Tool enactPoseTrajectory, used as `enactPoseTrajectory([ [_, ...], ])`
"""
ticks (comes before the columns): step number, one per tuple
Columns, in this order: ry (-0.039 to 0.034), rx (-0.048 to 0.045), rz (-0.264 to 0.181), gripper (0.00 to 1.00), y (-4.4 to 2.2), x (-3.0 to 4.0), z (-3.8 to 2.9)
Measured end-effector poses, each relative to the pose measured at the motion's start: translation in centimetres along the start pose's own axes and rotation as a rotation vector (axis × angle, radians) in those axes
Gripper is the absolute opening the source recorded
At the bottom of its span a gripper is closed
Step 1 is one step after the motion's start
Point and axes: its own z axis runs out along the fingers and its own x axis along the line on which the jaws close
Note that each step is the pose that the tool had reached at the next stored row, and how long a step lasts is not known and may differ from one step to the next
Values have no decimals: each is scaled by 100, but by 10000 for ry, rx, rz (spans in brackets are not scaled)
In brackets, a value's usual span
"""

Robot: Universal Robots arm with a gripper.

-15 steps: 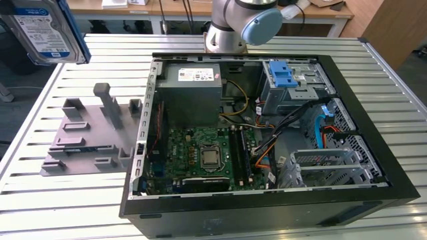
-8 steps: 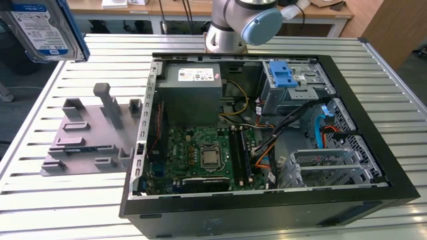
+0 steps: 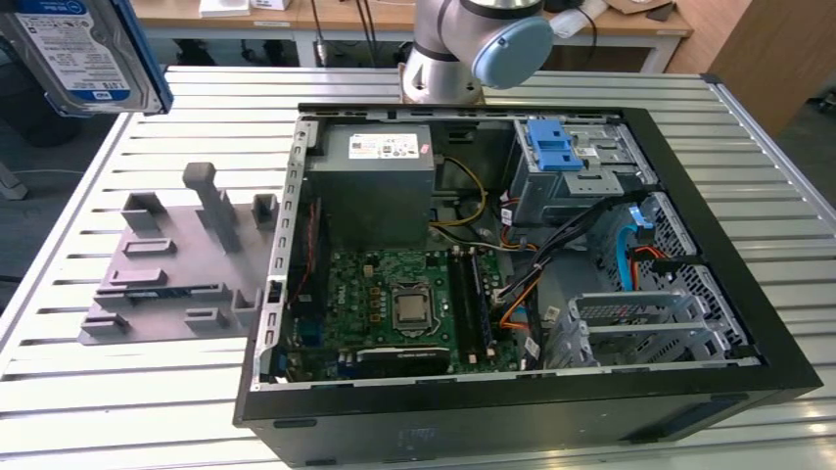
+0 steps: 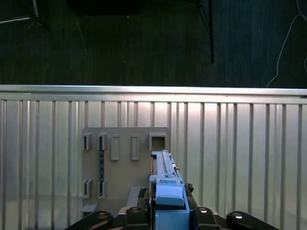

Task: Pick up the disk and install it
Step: 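Pick up the disk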

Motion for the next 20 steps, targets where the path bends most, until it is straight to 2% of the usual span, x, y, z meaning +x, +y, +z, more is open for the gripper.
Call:
enactPoseTrajectory([
  [20, 0, -1, 0, 36, -3, -1, -186],
])
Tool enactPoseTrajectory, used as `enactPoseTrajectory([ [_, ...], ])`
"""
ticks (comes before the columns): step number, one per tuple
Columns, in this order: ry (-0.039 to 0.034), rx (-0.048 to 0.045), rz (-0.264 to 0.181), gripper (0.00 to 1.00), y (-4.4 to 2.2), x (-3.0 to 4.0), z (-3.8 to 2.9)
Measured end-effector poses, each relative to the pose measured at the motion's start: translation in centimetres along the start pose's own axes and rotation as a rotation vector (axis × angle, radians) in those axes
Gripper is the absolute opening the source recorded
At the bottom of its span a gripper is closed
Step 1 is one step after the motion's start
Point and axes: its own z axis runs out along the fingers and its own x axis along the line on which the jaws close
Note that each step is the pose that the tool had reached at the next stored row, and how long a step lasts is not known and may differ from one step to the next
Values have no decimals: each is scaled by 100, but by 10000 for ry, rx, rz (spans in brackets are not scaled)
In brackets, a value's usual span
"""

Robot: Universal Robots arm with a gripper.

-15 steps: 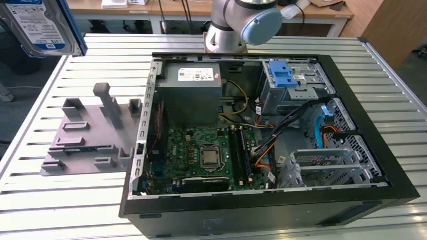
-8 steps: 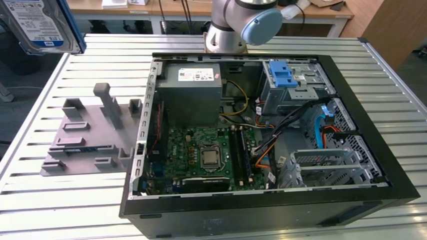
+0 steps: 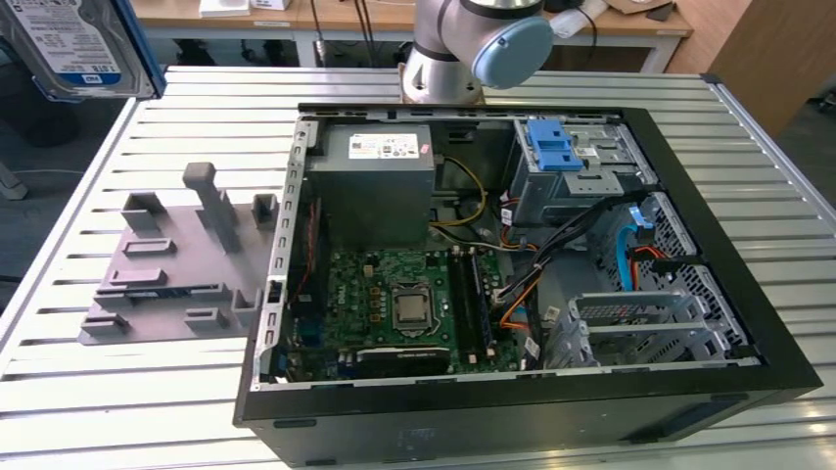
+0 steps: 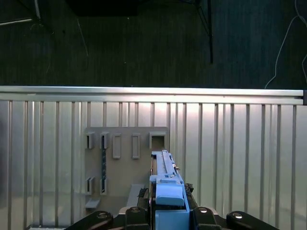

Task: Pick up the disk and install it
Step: 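Pick up the disk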

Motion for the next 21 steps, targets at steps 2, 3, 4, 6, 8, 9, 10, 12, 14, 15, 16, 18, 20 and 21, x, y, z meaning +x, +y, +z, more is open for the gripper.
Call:
enactPoseTrajectory([
  [2, 1, 0, 0, 36, -1, 0, -21],
  [3, 0, 0, 0, 36, -1, 0, -31],
  [4, 0, 0, 0, 36, 0, 0, -41],
  [6, 0, 1, 0, 36, -1, 0, -60],
  [8, 0, 0, 0, 36, -1, 0, -78],
  [9, 0, 1, 0, 36, -1, 0, -86],
  [10, 0, 1, 0, 36, -1, 0, -94],
  [12, 0, 1, 0, 36, -1, -1, -113],
  [14, 0, 1, 0, 36, -2, -1, -131],
  [15, 0, 1, 0, 36, -2, -1, -141],
  [16, 0, 0, 0, 36, -2, -1, -151],
  [18, 0, 0, 0, 36, -2, -1, -170],
  [20, 0, 1, 0, 36, -2, -1, -187],
  [21, 0, 1, 0, 36, -2, -1, -193],
])
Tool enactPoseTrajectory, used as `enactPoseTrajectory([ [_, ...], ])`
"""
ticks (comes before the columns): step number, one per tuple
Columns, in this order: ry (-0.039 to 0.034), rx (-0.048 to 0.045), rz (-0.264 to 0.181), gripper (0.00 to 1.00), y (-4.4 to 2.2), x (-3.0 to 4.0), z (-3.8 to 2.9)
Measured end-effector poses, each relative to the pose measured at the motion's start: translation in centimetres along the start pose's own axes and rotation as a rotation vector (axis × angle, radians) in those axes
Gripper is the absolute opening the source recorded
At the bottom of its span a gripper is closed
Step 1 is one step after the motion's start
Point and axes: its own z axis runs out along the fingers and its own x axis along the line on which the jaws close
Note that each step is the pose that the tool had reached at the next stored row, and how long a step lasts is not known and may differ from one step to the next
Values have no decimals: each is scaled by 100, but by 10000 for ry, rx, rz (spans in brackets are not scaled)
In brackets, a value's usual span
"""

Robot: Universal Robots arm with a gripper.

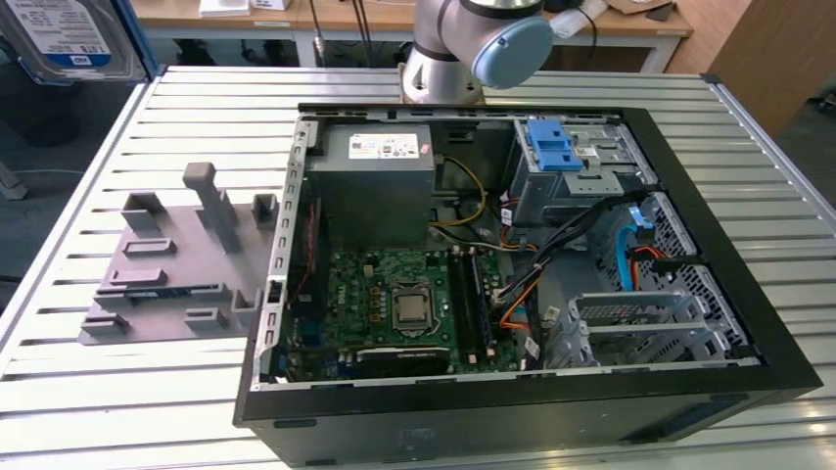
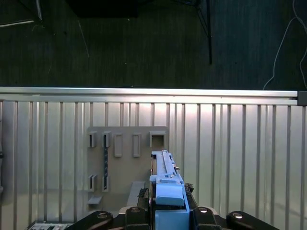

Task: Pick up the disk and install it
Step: 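Pick up the disk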

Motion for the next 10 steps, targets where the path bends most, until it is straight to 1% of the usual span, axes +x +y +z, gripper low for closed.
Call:
enactPoseTrajectory([
  [10, 0, 0, 0, 36, 0, 0, -6],
])
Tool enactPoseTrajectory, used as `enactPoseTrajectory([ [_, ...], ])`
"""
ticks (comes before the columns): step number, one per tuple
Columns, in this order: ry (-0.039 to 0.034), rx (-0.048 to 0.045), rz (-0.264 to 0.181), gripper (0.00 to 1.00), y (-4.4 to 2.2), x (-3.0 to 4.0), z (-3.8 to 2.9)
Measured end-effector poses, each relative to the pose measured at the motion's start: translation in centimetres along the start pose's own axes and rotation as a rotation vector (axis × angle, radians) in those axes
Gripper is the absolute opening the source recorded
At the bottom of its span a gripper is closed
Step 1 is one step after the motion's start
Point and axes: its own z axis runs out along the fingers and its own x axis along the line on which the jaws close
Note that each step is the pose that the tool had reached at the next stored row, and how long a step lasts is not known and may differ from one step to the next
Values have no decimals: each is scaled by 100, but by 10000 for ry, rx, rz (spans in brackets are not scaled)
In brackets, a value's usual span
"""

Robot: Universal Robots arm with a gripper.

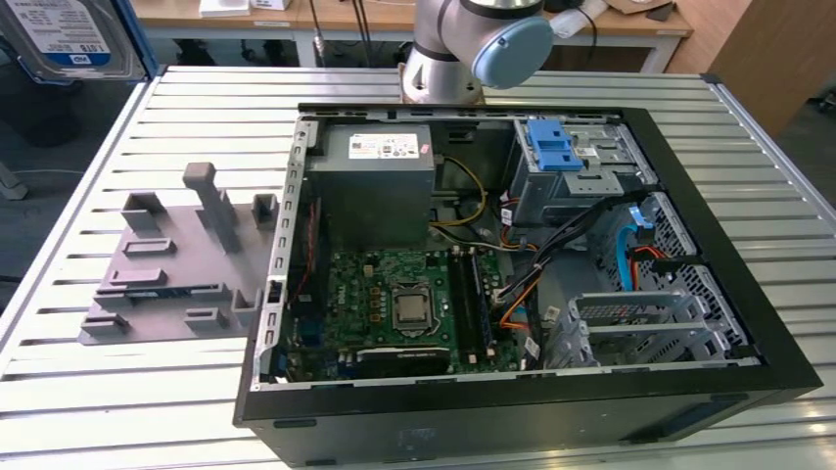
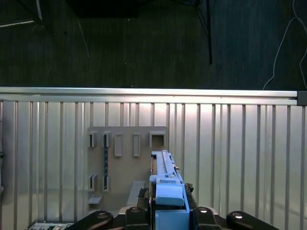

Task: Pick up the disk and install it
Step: 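Pick up the disk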

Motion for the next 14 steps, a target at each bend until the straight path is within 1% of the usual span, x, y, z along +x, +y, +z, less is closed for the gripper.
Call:
enactPoseTrajectory([
  [4, 0, -1, 0, 36, 1, 6, -1],
  [10, 0, -1, 0, 36, 0, 79, -1],
  [14, 0, 0, -1, 36, 0, 113, -1],
])
